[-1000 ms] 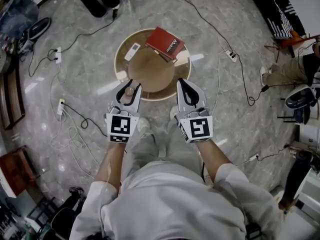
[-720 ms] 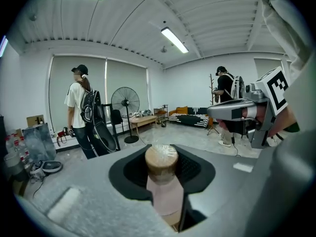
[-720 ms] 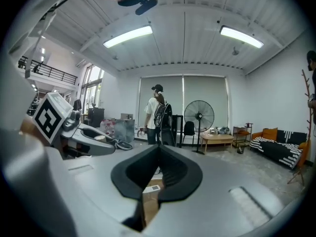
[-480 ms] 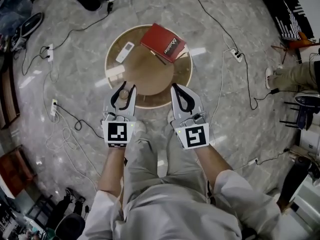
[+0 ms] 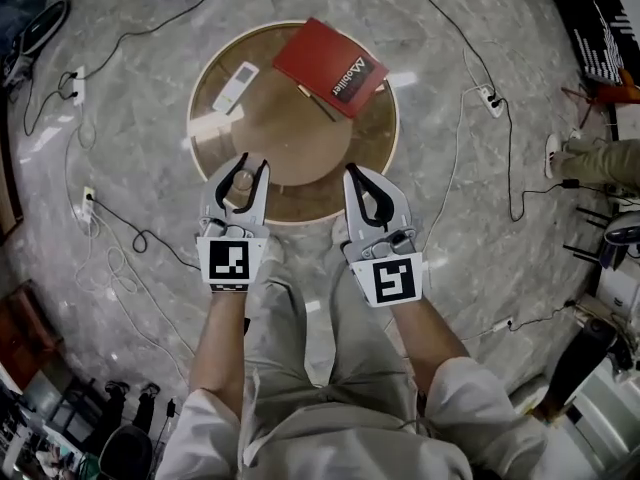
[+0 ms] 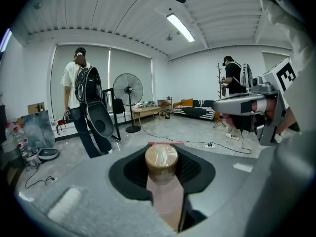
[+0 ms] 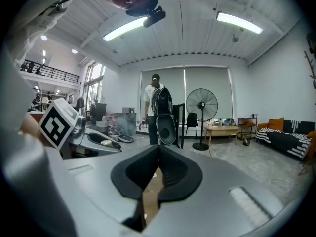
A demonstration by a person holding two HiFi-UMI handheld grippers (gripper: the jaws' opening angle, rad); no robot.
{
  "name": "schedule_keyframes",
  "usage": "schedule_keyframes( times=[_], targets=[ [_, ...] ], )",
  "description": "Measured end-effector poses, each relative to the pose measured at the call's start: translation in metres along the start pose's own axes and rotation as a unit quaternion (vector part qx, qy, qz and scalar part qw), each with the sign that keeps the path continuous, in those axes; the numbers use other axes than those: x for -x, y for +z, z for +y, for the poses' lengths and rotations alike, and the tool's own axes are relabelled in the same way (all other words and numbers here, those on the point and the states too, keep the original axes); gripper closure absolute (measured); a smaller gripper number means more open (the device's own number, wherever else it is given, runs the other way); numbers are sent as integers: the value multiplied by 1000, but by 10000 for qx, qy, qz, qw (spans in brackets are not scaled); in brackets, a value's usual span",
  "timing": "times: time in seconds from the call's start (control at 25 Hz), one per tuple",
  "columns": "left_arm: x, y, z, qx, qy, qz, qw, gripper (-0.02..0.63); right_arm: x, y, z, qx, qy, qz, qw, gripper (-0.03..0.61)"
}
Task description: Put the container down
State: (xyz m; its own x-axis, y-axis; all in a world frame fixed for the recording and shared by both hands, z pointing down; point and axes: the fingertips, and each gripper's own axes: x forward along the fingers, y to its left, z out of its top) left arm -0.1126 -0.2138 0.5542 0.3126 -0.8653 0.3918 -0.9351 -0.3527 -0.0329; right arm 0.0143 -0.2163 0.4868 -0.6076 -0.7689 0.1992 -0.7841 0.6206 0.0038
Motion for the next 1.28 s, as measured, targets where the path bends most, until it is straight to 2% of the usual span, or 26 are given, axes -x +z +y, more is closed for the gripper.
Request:
schedule_keyframes(
  times=[0.48, 0.88, 1.28],
  targets=[
    [-80, -101, 0, 50, -62, 184, 9998, 497, -54, -117, -19, -95, 185, 326, 9993, 577],
    [-123, -163, -12, 65, -136, 276, 9995, 495, -71, -182, -35, -92, 266, 428, 9987, 577],
    [-151, -203, -18, 70, -155, 239, 9996, 495, -81, -231, -41, -111, 366, 544, 9978, 577]
  ],
)
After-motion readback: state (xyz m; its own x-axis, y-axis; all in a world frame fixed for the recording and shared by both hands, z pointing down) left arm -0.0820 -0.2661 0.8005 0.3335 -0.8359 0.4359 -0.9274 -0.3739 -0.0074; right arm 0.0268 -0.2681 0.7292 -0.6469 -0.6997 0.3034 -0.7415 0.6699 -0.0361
